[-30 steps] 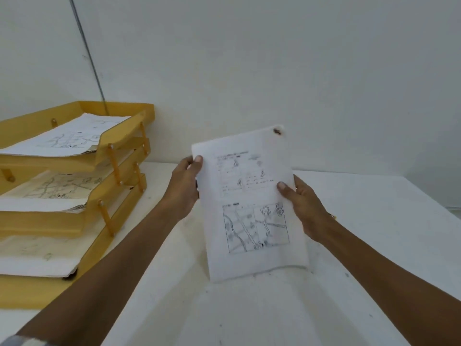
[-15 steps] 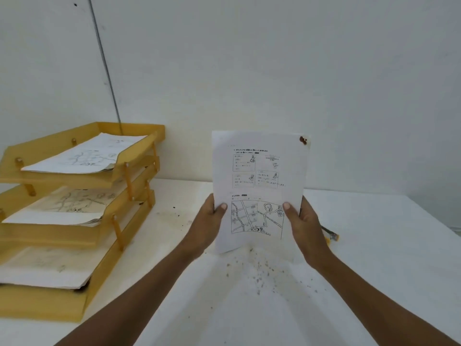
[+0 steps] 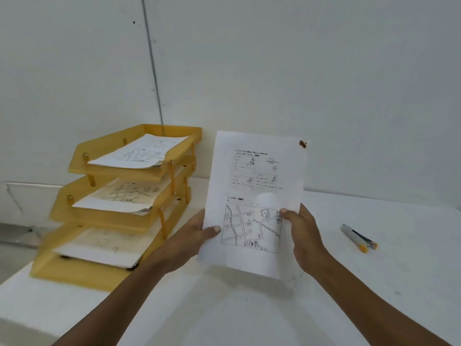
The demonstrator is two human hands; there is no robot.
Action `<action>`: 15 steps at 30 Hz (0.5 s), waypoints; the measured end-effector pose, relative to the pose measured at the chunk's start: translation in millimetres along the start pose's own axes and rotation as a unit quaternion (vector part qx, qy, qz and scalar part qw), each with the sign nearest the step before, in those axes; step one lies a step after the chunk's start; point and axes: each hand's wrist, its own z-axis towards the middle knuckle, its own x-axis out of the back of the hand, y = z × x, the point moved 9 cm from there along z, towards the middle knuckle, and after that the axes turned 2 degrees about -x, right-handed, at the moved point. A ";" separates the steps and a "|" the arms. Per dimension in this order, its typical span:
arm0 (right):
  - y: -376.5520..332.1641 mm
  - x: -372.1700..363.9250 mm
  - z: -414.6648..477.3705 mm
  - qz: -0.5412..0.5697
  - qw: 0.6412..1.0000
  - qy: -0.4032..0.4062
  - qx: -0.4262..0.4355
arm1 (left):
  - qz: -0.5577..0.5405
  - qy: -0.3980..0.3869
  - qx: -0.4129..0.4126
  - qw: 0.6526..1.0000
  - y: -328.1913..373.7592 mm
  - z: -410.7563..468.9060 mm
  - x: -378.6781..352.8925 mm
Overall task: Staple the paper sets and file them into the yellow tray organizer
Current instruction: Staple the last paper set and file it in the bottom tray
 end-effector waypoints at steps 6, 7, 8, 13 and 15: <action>27.2 -50.6 -30.2 -0.019 0.983 -0.151 -0.100 | 0.081 -0.038 0.013 0.996 -2.0 -71.1 40.6; 31.1 -60.0 -38.9 -0.021 0.978 -0.177 -0.113 | 0.093 -0.042 0.025 0.994 -3.0 -85.1 47.8; 37.2 -70.3 -47.7 -0.024 0.970 -0.204 -0.128 | 0.109 -0.041 0.037 0.992 -7.5 -99.2 58.4; 70.0 -130.8 -106.9 -0.044 0.910 -0.353 -0.214 | 0.169 -0.006 0.110 0.979 -29.3 -181.2 115.1; 82.0 -154.4 -133.4 -0.045 0.875 -0.415 -0.246 | 0.181 -0.029 0.143 0.973 -35.4 -213.3 136.3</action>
